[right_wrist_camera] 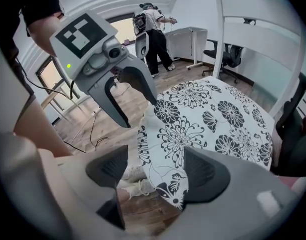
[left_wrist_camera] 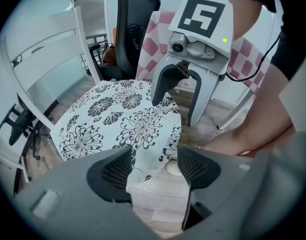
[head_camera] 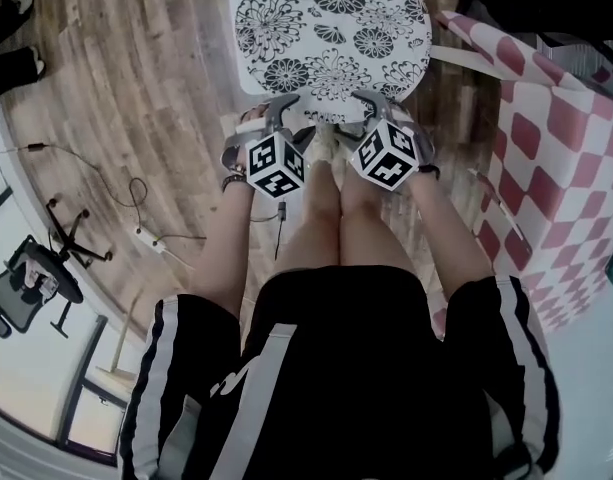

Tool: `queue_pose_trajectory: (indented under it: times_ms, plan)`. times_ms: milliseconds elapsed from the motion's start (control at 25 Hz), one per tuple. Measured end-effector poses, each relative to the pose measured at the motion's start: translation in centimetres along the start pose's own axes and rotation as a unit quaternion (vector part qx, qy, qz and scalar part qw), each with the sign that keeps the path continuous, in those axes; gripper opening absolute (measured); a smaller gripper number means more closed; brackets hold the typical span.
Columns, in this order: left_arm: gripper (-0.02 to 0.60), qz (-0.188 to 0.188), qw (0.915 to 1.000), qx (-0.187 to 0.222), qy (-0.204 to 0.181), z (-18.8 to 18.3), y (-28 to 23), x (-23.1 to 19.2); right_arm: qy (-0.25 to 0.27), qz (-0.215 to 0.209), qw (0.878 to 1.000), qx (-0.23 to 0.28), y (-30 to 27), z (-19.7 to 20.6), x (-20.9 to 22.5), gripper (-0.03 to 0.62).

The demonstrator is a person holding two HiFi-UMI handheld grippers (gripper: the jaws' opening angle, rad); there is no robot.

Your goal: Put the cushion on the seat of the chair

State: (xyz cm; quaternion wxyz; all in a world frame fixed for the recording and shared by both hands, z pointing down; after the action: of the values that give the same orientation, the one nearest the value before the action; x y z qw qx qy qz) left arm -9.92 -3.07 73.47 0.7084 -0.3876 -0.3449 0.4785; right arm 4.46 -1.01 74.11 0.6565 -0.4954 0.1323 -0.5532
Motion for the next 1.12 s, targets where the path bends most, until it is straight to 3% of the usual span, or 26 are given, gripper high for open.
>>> queue_pose_trajectory:
  times_ms: [320,640,880,1120]
  plan:
    - [0.287,-0.017,0.9974,0.028,0.065,-2.4,3.7,-0.1,-0.025,0.026,0.998,0.048,4.7,-2.3,-0.7,0.328]
    - [0.287,-0.049,0.9903,0.058,0.116,-5.2,7.6,-1.5,-0.080,0.033,0.984,0.155,10.8,-4.7,-1.2,0.328]
    - [0.287,-0.078,0.9700,0.112,0.202,-6.9,11.2,-2.4,-0.081,0.044,0.976,0.195,14.3,-5.8,-2.2,0.328]
    - [0.287,-0.103,0.9481,0.157,0.256,-8.4,14.5,-3.1,-0.067,0.048,0.969,0.235,17.5,-7.2,-2.9,0.328]
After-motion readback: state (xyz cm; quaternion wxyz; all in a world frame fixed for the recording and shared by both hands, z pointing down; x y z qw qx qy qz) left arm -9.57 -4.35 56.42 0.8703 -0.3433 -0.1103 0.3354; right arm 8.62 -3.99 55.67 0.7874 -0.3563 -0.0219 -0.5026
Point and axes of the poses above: the fingertips, and each gripper's own axes: y backward along the fingers, x to its right, z out of its underside, the point moved 10 cm from there along y, backward along the fingers, and after that the axes turned 10 degrees about -z, right-handed, at the moved point
